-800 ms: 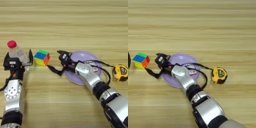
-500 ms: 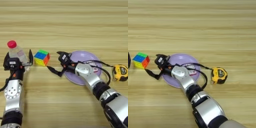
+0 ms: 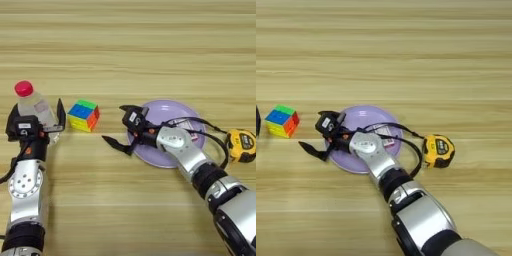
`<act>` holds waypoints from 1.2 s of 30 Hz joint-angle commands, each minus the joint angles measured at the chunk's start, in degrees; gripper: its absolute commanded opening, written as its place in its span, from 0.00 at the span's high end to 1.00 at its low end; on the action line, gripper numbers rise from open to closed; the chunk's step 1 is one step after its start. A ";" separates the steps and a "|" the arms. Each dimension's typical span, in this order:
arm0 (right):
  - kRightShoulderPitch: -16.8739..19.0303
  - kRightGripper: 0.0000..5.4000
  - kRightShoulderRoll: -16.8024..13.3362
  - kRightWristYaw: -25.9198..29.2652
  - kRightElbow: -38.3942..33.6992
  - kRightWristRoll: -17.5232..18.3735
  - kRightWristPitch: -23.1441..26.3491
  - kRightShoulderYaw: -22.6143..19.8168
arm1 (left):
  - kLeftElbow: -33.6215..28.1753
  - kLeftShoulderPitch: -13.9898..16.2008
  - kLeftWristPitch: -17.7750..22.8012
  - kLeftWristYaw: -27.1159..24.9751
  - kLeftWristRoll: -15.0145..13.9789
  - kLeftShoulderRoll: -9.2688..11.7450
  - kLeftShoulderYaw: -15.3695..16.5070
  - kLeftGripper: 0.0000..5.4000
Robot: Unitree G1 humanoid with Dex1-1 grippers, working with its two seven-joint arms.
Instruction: Move the objects on the table
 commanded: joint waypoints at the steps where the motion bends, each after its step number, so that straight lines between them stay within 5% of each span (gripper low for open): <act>1: 1.52 0.00 -2.73 0.22 0.27 -1.58 0.08 0.04 | -0.28 0.28 0.86 0.02 0.17 0.28 -0.04 0.01; 10: 2.82 0.00 -7.83 1.26 -2.60 -2.48 0.42 -0.40 | 0.46 -0.11 0.69 -0.02 0.15 0.41 0.07 0.01; 17: 3.99 0.00 -8.36 2.15 -6.88 -0.53 0.54 -1.52 | 0.78 -0.30 0.65 -0.08 0.16 0.59 0.13 0.01; 36: 16.20 0.00 -10.42 3.45 -47.97 10.02 16.43 -5.26 | 1.20 -0.84 0.51 -0.05 0.50 0.79 -0.06 0.01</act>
